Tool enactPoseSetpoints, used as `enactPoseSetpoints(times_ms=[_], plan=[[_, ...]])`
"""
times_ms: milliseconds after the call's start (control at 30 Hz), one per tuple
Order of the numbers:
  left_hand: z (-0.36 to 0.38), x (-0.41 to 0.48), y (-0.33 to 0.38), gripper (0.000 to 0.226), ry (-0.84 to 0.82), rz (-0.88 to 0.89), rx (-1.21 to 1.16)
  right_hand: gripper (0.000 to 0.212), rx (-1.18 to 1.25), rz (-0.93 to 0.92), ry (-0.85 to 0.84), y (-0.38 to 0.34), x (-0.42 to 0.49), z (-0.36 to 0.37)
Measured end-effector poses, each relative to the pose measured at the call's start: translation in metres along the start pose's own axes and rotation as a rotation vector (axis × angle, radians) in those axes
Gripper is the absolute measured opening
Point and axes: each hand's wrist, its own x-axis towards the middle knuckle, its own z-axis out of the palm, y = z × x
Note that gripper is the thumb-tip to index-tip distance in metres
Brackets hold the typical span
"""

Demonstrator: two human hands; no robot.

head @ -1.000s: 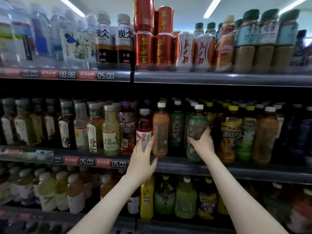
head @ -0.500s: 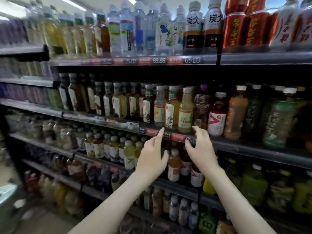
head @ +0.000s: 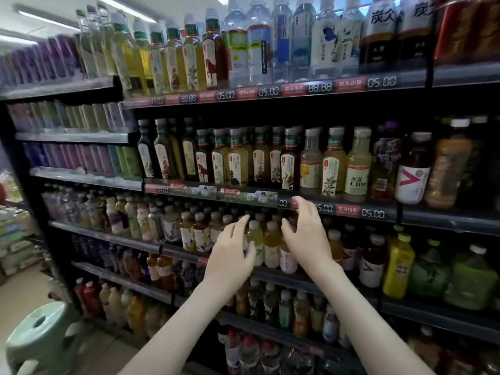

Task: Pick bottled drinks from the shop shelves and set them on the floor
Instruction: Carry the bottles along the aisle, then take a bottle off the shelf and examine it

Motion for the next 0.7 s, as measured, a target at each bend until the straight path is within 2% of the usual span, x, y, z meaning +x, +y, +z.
enactPoseSetpoints(times_ms=[367,700], plan=[[0.042,0.097,-0.008,0.057,-0.010,0.075,-0.027,0.060,-0.051,0.086,0.068,0.066,0.083,0.009],[0.087,0.173,-0.028,0.055,-0.018,0.129,-0.094,0.075,-0.278,0.052,0.043,0.100,0.145,0.027]])
